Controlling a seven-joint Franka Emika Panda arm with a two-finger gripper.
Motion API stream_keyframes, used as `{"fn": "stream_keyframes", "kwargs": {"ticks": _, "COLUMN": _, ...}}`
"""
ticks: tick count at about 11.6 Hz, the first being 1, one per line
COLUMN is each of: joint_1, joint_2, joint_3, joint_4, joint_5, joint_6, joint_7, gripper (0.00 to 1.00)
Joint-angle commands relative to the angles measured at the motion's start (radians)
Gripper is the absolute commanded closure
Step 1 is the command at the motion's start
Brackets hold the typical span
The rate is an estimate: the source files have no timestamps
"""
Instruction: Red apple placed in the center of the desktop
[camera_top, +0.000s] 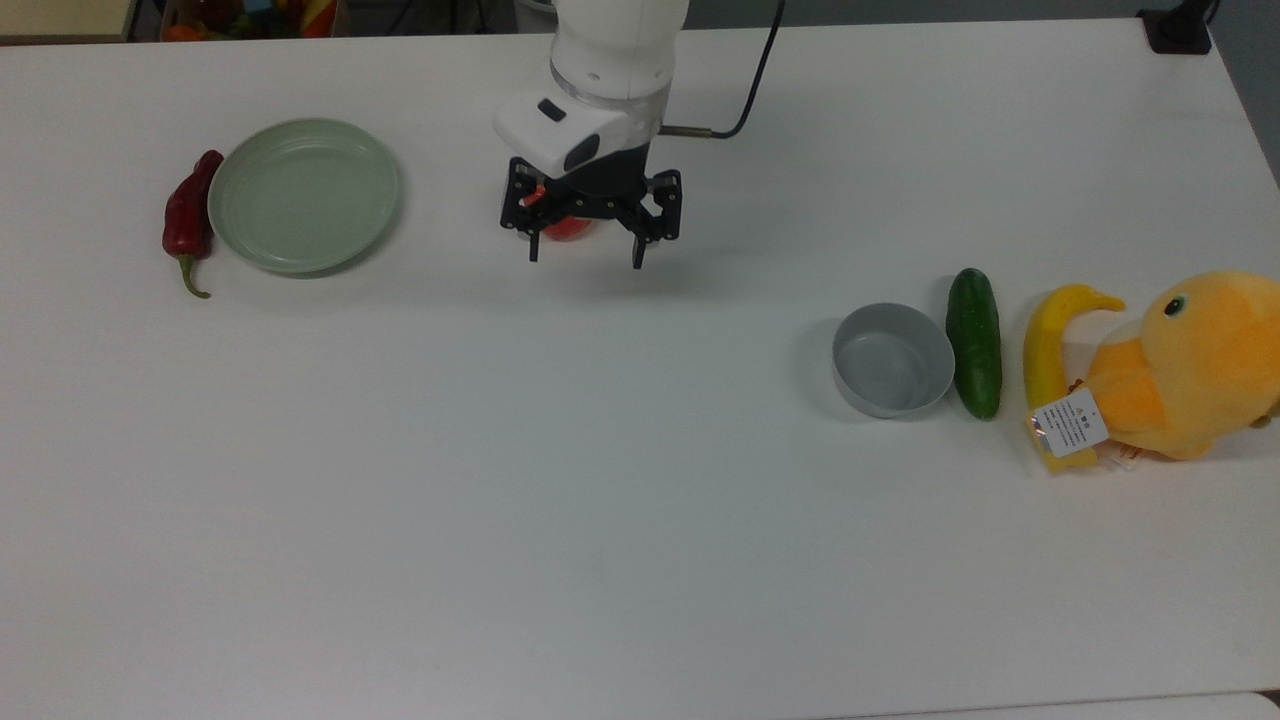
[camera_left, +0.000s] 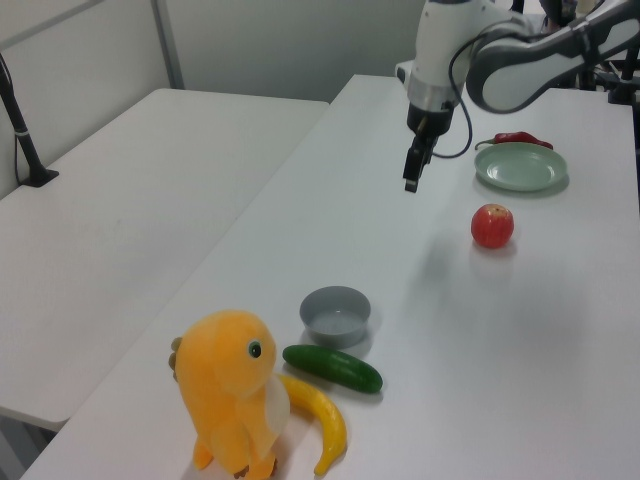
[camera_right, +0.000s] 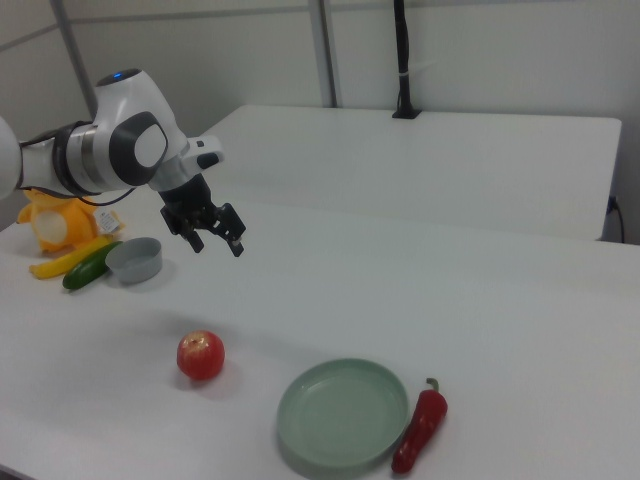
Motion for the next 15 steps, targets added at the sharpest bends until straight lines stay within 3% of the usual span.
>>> {"fn": "stream_keyframes", "kwargs": {"ticks": 1, "joint_1": -0.004, "joint_2": -0.029, "joint_3": -0.003, "joint_4": -0.014, "joint_5": 0.033, "joint_6": -0.029, "joint_7": -0.038, "gripper": 0.0}}
{"fn": "stream_keyframes", "kwargs": {"ticks": 8, "joint_1": -0.016, "joint_2": -0.107, "joint_3": -0.004, "joint_4": -0.024, "joint_5": 0.076, "joint_6": -0.171, "joint_7": -0.046, "gripper": 0.0}}
{"fn": "stream_keyframes", "kwargs": {"ticks": 11, "joint_1": -0.033, "joint_2": -0.217, "joint_3": -0.006, "joint_4": -0.061, "joint_5": 0.079, "joint_6": -0.245, "joint_7": -0.04, "gripper": 0.0}}
{"fn": "stream_keyframes", "kwargs": {"ticks": 15, "joint_1": -0.04, "joint_2": -0.251, "joint_3": -0.079, "joint_4": -0.055, "joint_5": 0.191, "joint_6": -0.269, "joint_7": -0.046, "gripper": 0.0}}
